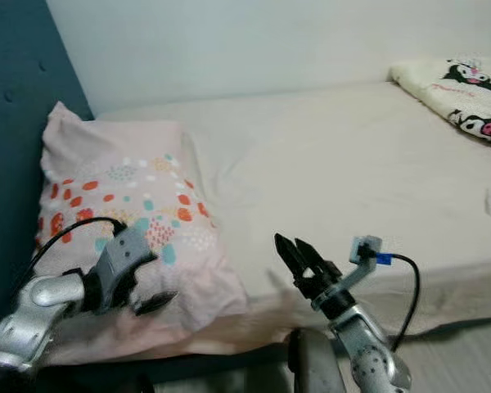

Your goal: Clean up the room

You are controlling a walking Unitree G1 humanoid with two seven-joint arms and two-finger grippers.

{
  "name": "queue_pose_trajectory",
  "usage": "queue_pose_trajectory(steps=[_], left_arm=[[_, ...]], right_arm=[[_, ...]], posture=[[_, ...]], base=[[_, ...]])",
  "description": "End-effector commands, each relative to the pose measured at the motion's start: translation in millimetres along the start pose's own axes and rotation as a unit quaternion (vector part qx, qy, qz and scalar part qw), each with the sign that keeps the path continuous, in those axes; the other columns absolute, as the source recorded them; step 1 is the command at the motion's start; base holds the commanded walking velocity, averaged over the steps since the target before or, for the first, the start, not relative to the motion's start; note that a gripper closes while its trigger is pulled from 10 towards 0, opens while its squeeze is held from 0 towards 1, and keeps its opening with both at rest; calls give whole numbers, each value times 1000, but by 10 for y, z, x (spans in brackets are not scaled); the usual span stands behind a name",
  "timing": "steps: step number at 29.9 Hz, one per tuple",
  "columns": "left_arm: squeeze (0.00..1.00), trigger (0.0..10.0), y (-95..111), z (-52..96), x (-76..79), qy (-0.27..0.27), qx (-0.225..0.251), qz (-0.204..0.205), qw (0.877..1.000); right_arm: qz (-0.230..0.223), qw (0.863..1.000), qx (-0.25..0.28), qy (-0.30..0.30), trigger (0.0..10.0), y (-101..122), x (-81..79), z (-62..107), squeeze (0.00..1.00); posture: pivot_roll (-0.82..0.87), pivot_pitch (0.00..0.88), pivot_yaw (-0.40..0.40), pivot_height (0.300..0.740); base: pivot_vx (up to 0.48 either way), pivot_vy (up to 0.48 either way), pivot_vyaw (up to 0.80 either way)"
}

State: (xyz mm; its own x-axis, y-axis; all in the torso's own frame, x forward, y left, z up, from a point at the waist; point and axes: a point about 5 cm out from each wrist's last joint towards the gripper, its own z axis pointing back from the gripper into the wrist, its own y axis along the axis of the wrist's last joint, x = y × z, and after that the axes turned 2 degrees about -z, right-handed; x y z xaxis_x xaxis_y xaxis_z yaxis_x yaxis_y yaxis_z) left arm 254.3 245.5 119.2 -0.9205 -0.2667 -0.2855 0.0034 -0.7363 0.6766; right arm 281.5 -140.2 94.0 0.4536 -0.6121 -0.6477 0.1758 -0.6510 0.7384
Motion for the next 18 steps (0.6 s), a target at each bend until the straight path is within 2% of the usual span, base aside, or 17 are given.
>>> queue_pose_trajectory(steps=[1,3,5,6,7,8,11,12,13,14,16,17,18], left_arm=[[0,10000,-43,64,86,-51,-42,-9,998],[0,10000,-43,64,86,-51,-42,-9,998],[0,10000,-25,161,217,-114,-50,2,992],[0,10000,-25,161,217,-114,-50,2,992],[0,10000,-6,180,303,-148,-43,9,988],[0,10000,-6,180,303,-148,-43,9,988],[0,10000,-91,89,476,-187,-59,8,981],[0,10000,-91,89,476,-187,-59,8,981],[0,10000,-116,-4,497,-176,-64,6,982],[0,10000,-116,-4,497,-176,-64,6,982],[0,10000,-174,-325,416,-84,-67,-3,994],[0,10000,-174,-325,416,-84,-67,-3,994],[0,10000,-183,-429,382,-51,-70,-6,996]], right_arm=[[-1,1000,-11,-3,10000,-38,13,10,0],[-1,1000,-11,-3,10000,-38,13,10,0],[-1,1000,-11,-7,10000,-45,20,23,0],[-1,1000,-11,-7,10000,-45,20,23,0],[-1,1000,-12,-8,10000,-47,23,29,0],[-1,1000,-12,-8,10000,-47,23,29,0],[-1,1000,-12,-9,10000,-47,31,30,0],[-1,1000,-12,-9,10000,-47,31,30,0],[-1,1000,-12,-9,10000,-47,34,28,0],[-1,1000,-12,-9,10000,-47,34,28,0],[0,1000,-13,-8,10000,-50,31,17,0],[0,1000,-13,-8,10000,-50,31,17,0],[-1,1000,-13,-8,10000,-51,29,13,0]], posture=[[-114,84,23,300],[-114,84,23,300],[-114,84,25,300],[-114,84,25,300],[-114,86,25,300],[-114,86,25,300],[-108,84,25,300],[-108,84,25,300],[-109,85,25,300],[-109,85,25,300],[-112,80,26,300],[-112,80,26,300],[-112,80,26,300]], base=[[0,0,0],[0,0,0],[0,0,0],[0,0,0],[0,0,0],[0,0,0],[0,0,0],[0,0,0],[0,0,0],[0,0,0],[0,0,0],[0,0,0],[0,0,0]])
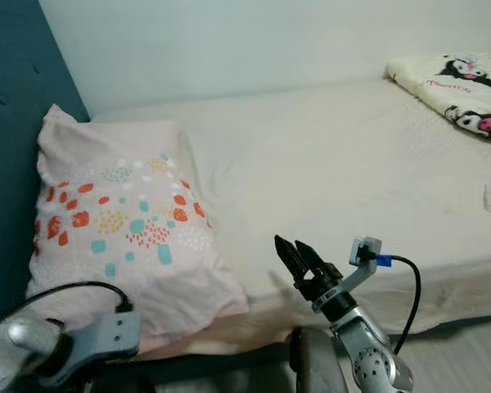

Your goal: Clean up the room

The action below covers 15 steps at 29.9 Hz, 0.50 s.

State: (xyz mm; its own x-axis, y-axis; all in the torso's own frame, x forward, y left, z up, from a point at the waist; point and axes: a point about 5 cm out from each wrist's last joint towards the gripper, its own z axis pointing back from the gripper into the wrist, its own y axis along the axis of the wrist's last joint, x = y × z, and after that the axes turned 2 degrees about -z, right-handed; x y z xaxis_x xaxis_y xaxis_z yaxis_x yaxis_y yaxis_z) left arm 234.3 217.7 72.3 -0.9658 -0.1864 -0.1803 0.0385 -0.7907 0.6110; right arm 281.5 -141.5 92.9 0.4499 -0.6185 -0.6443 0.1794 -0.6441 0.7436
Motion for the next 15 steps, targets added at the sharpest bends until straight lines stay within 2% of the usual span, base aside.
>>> queue_pose_trajectory(steps=[1,4,5,8,9,10,12,15], left_arm=[[0,10000,-91,-124,-118,77,-30,-6,997],[0,10000,-171,-212,-390,219,-70,-29,973],[0,10000,-171,-212,-390,219,-70,-29,973],[0,10000,-275,-73,-565,292,-140,-81,942],[0,10000,-275,-73,-565,292,-140,-81,942],[0,10000,-293,17,-643,319,-163,-97,929],[0,10000,-311,136,-737,347,-189,-111,912],[0,10000,-336,196,-770,349,-208,-126,905]], right_arm=[[-3,1000,-9,-5,10000,-52,10,0,0],[-1,1000,-11,-4,10000,-53,9,-1,0],[-1,1000,-11,-4,10000,-53,9,-1,0],[1,1000,-11,-6,10000,-37,24,13,0],[1,1000,-11,-6,10000,-37,24,13,0],[1,1000,-10,-7,10000,-33,29,19,0],[1,1000,-9,-8,10000,-30,32,24,0],[1,1000,-9,-8,10000,-38,29,28,0]], posture=[[-117,77,21,300],[-120,75,21,300],[-120,75,21,300],[-127,73,25,300],[-127,73,25,300],[-128,72,26,300],[-127,74,26,300],[-129,76,28,300]], base=[[0,0,0],[0,0,0],[0,0,0],[0,0,0],[0,0,0],[0,0,0],[0,0,0],[0,0,0]])
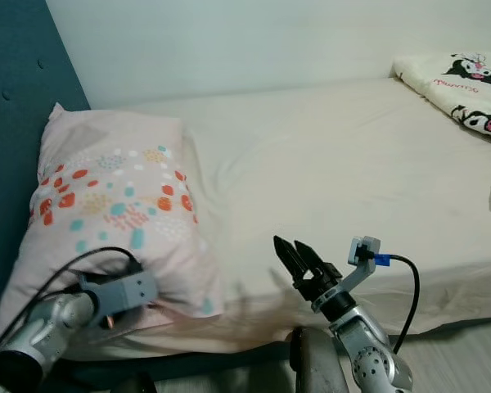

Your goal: Clean up the room

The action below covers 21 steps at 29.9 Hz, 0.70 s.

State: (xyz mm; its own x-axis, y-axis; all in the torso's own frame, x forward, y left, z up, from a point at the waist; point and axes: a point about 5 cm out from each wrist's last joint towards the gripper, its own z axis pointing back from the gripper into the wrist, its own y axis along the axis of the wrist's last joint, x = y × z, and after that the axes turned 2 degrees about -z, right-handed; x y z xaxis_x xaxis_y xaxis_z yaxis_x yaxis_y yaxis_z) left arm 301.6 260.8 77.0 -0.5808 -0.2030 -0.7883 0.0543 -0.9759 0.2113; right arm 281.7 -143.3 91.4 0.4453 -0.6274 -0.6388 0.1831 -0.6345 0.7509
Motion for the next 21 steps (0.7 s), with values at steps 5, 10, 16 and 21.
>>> queue_pose_trajectory(steps=[5,10,16,21], left_arm=[[0,10000,-487,66,-187,23,-106,-94,990],[0,10000,-605,106,-266,39,-135,-106,984],[0,10000,-700,136,-360,78,-174,-123,974],[0,10000,-760,160,-426,104,-201,-127,966]], right_arm=[[-5,1000,-4,-8,10000,-57,5,42,0],[-5,1000,-4,-9,10000,-55,12,49,0],[-5,1000,-5,-9,10000,-62,7,38,0],[-5,1000,-6,-9,10000,-56,10,34,0]], posture=[[-127,82,30,300],[-128,82,30,300],[-132,81,28,300],[-135,80,30,300]], base=[[0,0,0],[0,0,0],[0,0,0],[0,0,0]])
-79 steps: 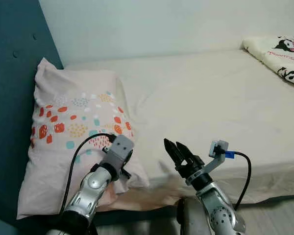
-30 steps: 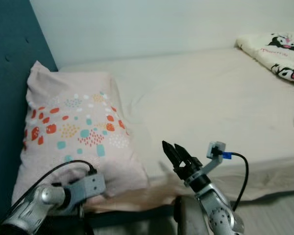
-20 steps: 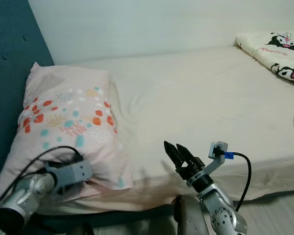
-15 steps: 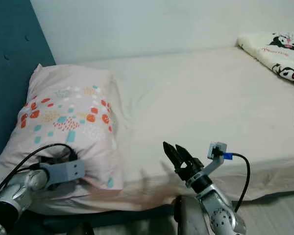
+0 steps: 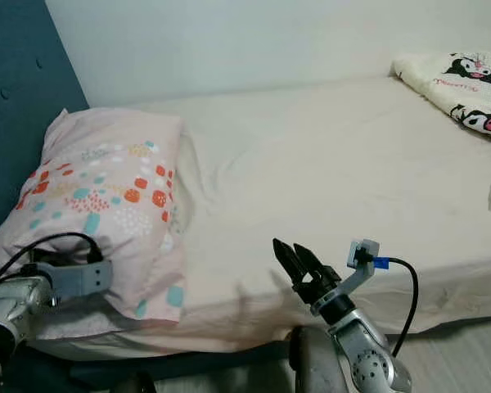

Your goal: Clean up the room

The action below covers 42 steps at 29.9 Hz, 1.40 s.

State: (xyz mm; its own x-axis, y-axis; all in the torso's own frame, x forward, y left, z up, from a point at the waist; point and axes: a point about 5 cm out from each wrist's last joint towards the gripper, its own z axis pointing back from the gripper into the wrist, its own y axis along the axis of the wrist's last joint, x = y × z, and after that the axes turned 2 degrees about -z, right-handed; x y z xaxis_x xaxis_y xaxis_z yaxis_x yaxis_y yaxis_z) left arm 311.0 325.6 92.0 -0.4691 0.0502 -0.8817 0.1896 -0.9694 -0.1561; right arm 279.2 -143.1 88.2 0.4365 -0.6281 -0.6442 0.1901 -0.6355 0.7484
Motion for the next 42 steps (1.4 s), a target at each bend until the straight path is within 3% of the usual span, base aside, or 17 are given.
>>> queue_pose_trajectory(steps=[1,7,10,11,12,15,21,25,28,32,35,39,42], left_arm=[[0,10000,-229,18,-86,19,-54,-9,998],[0,10000,-259,14,-144,60,-62,-24,996],[0,10000,-248,12,-359,118,-65,-31,990],[0,10000,-248,12,-359,118,-65,-31,990],[0,10000,-250,23,-529,153,-63,-30,986],[0,10000,-267,50,-729,187,-61,-27,980],[0,10000,-293,66,-873,210,-60,-25,976],[0,10000,-283,36,-754,188,-59,-26,980],[0,10000,-188,-11,-448,133,-47,-24,990],[0,10000,-170,-18,-311,107,-46,-24,993],[0,10000,-190,-8,-118,73,-48,-22,996],[0,10000,-215,0,-66,53,-49,-22,997],[0,10000,-138,33,152,-78,10,-11,997]], right_arm=[[-2,1000,-3,-5,10000,-25,4,9,0],[-3,1000,-3,-6,10000,-25,10,13,0],[-3,1000,-3,-3,10000,-25,1,-5,0],[-3,1000,-3,-3,10000,-25,1,-5,0],[-2,1000,-3,-2,10000,-14,1,-11,0],[-1,1000,-3,-2,10000,7,11,-8,0],[-1,1000,-3,-4,10000,5,18,-4,0],[-3,1000,-6,-3,10000,-28,11,-12,0],[-4,1000,-8,-2,10000,-38,4,-17,0],[-4,1000,-9,-3,10000,-39,9,-10,0],[-3,1000,-15,-6,10000,-41,30,11,0],[-2,1000,-16,-5,10000,-37,33,9,0],[-3,1000,-22,-1,10000,-36,34,-16,0]], posture=[[-135,80,31,300],[-130,78,29,300],[-131,77,25,300],[-131,77,25,300],[-133,75,23,300],[-132,77,22,300],[-125,77,21,300],[-124,78,23,300],[-126,81,22,300],[-127,81,19,300],[-126,78,13,300],[-124,75,12,300],[-118,69,7,300]], base=[[0,0,0],[0,0,0],[0,0,0],[0,0,0],[0,0,0],[0,0,0],[0,0,0],[0,0,0],[0,0,0],[0,0,0],[0,0,0],[0,0,0],[0,0,0]])
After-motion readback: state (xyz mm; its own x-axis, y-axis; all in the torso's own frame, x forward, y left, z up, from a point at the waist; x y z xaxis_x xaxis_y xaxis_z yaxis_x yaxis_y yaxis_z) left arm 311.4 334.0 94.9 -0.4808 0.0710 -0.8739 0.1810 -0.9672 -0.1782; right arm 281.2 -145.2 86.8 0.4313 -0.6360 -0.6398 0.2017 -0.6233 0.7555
